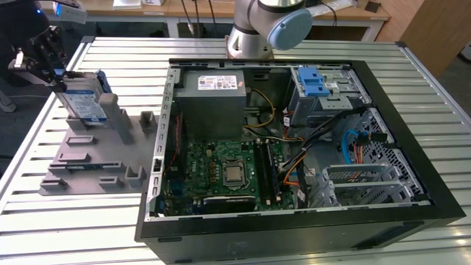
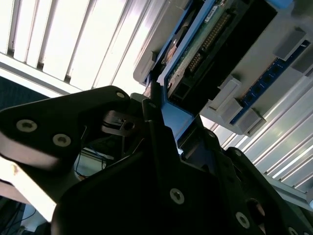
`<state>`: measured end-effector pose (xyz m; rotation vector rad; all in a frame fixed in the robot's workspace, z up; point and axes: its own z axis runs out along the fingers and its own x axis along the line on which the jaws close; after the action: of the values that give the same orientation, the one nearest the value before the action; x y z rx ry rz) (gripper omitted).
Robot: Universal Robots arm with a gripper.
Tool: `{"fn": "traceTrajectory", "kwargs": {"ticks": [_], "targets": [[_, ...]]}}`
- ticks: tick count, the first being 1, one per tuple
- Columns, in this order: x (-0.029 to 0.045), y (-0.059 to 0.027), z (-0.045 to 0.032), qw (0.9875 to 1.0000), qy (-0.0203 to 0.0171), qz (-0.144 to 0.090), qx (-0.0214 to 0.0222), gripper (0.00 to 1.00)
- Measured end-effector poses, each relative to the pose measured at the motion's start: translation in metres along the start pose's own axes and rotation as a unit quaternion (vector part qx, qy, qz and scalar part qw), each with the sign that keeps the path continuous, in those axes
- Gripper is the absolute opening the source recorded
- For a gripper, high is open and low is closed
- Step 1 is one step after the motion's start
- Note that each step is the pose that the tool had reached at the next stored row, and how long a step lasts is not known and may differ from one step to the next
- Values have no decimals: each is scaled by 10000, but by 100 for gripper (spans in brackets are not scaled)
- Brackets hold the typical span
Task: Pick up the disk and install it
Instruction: 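Pick up the disk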
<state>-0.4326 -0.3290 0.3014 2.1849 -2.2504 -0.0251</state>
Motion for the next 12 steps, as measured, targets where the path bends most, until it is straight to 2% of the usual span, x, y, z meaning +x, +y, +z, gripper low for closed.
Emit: {"fn": "traceTrajectory", "kwargs": {"ticks": [5, 12], "targets": [[-1, 1, -73, 10000, 0, 0, 0, 36], [-1, 2, -131, 10000, 0, 0, 0, 36]]}}
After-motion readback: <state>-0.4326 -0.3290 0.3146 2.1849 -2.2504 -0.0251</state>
